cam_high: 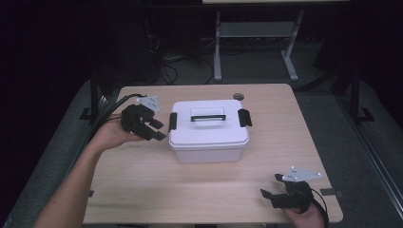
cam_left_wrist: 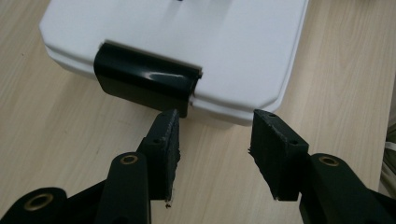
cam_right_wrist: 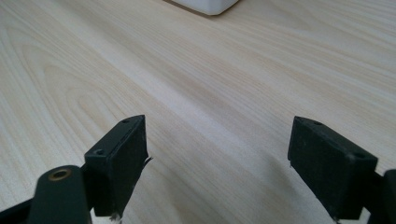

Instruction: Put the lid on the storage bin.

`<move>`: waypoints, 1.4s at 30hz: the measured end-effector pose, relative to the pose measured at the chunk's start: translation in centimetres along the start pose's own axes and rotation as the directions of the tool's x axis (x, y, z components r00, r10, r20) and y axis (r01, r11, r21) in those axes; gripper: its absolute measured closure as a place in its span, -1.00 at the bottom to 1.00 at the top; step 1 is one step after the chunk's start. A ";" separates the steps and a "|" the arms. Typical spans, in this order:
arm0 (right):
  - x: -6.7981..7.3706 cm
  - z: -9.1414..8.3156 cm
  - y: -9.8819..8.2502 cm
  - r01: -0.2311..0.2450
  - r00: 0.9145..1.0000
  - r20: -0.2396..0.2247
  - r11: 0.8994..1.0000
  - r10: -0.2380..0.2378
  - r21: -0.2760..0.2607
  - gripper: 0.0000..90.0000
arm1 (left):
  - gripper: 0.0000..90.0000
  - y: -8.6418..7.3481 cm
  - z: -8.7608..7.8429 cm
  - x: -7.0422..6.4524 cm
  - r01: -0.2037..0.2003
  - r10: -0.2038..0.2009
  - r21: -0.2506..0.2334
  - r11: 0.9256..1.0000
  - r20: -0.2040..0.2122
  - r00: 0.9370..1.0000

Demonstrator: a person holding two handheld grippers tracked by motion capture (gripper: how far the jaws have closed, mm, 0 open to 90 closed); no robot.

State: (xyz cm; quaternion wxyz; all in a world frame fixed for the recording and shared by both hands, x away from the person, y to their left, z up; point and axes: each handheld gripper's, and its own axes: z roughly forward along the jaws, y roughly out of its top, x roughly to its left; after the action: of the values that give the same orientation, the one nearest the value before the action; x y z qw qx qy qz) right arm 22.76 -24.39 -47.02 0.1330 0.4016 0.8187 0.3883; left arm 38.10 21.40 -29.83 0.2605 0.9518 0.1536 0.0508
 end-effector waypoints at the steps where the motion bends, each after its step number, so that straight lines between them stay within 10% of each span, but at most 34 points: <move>1: 0.0 0.0 0.0 0.000 1.000 -0.001 1.000 0.000 0.001 -0.57 | 0.14 -0.2 0.0 0.0 0.001 -0.001 0.002 1.000 -0.001 1.000; 42: 0.1 -0.1 -0.1 0.001 1.000 0.002 1.000 -0.001 0.004 -0.57 | -0.01 -8.4 2.3 -2.9 0.125 -0.126 -0.039 0.991 -0.019 0.992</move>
State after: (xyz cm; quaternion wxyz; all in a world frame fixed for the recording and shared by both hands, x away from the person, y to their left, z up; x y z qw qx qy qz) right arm 22.60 -24.38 -47.04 0.1333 0.4020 0.8194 0.3862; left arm 33.55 26.21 -36.16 0.2795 0.9345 0.2150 0.0474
